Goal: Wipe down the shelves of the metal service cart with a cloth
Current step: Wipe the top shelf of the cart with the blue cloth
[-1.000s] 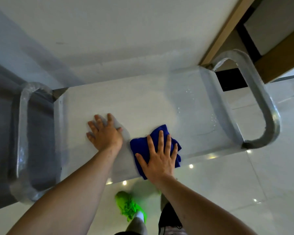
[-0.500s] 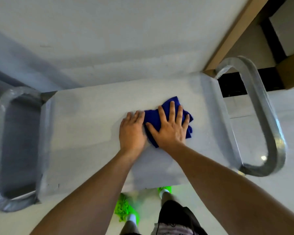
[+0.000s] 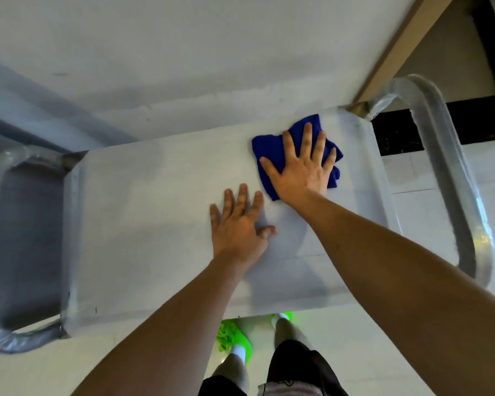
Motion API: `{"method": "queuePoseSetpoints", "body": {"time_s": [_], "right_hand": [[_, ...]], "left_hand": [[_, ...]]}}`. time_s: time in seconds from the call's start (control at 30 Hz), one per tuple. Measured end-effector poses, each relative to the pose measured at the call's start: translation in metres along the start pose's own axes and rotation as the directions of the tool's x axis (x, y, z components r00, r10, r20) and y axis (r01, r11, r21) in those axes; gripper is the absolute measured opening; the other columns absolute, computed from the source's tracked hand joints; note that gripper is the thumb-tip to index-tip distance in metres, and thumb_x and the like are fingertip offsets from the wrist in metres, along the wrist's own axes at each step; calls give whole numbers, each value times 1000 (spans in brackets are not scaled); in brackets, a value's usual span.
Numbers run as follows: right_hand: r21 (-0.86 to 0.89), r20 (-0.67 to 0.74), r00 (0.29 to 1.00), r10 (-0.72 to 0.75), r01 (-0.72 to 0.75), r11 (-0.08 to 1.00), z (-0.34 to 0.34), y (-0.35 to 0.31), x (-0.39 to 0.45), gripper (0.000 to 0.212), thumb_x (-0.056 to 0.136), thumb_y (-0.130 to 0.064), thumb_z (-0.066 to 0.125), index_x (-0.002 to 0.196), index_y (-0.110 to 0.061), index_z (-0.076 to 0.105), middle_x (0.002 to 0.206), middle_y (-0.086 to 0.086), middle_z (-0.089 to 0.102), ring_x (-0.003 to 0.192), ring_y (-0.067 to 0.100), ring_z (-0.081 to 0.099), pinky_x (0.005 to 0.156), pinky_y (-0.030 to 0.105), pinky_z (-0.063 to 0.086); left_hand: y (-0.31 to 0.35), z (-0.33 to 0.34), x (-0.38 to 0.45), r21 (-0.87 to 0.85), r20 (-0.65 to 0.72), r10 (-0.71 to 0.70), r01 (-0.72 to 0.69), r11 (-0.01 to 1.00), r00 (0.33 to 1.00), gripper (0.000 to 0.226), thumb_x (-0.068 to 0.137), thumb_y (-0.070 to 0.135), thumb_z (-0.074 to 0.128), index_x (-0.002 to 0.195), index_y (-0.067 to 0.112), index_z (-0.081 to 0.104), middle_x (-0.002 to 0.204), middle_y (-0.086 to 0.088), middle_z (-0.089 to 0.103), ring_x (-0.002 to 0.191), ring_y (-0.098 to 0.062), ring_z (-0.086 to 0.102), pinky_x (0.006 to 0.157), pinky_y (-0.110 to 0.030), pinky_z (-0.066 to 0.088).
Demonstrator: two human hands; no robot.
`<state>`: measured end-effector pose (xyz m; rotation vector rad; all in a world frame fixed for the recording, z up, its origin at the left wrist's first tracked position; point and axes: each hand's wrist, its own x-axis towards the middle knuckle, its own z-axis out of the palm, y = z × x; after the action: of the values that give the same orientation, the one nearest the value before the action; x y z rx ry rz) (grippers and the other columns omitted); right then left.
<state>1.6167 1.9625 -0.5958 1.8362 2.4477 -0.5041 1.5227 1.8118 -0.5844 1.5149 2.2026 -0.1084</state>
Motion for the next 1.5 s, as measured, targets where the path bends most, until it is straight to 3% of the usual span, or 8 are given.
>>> {"method": "queuePoseSetpoints", "body": {"time_s": [0.33, 0.57, 0.63, 0.77, 0.87, 1.03, 1.23, 1.5], "right_hand": [[24, 23, 978, 206, -206, 978, 17, 52, -130, 86, 87, -84, 4, 158, -36, 9, 167, 4, -14, 149, 30, -22, 116, 58, -15], [3, 48, 937, 347, -347, 938, 27, 67, -218, 87, 86, -85, 1, 158, -37, 10, 167, 3, -15, 149, 29, -23, 116, 57, -16], [-5, 42, 932, 361, -361, 932, 29, 69, -223, 87, 86, -84, 1, 158, -37, 12, 167, 4, -12, 149, 29, -22, 116, 57, -15], [5, -26, 938, 346, -346, 938, 29, 69, -196, 86, 89, -83, 8, 157, -32, 25, 168, 10, 2, 151, 36, -8, 119, 58, -7], [17, -65, 962, 267, -266, 964, 21, 78, -155, 85, 90, -81, 11, 156, -31, 26, 168, 11, 3, 151, 36, -6, 118, 57, -9], [-53, -28, 995, 100, -101, 993, -2, 97, -79, 84, 88, -82, 9, 157, -34, 19, 168, 8, -5, 151, 34, -11, 117, 55, -15], [-30, -34, 993, 115, -116, 993, -20, 79, 8, 86, 88, -80, 11, 158, -30, 15, 168, 11, -5, 151, 35, -14, 117, 57, -12], [-16, -58, 988, 144, -145, 989, -19, 42, 62, 89, 87, -79, 9, 159, -26, 13, 167, 16, -5, 150, 41, -12, 117, 61, -7]], "left_hand": [[33, -17, -5, -57, 56, -168, 171, 984, 984, 75, 95, 47, 54, 156, 33, 13, 166, 2, -8, 151, -31, -7, 119, -53, 11], [35, -17, -12, -46, 39, -141, 143, 989, 989, 72, 98, 39, 54, 156, 32, 13, 166, 0, -6, 150, -32, -3, 116, -56, 16], [43, -16, -11, 2, -25, -41, 41, 999, 999, 72, 100, 26, 52, 155, 37, 7, 166, 1, -9, 150, -31, -6, 117, -56, 13], [61, -11, -3, 73, 78, 221, -226, 971, 972, 68, 100, 14, 42, 155, 40, 12, 166, 3, -6, 151, -28, -6, 119, -55, 9], [73, -12, 5, 18, 160, 174, -179, 984, 972, 65, 99, 25, 48, 155, 39, 17, 166, 5, -2, 151, -28, -3, 118, -56, 12], [70, -18, 12, -25, 178, 160, -158, 987, 971, 88, 91, 36, 65, 156, 36, 6, 166, 10, -7, 151, -23, -6, 119, -52, 9], [70, -9, 15, 48, 121, 141, -148, 988, 983, 91, 91, 36, 63, 156, 37, -1, 165, 9, -11, 151, -22, -9, 120, -50, 6], [68, 0, 18, -8, 46, 144, -144, 990, 988, 93, 90, 36, 63, 155, 40, -3, 165, 10, -12, 150, -19, -15, 121, -47, 1]]}}
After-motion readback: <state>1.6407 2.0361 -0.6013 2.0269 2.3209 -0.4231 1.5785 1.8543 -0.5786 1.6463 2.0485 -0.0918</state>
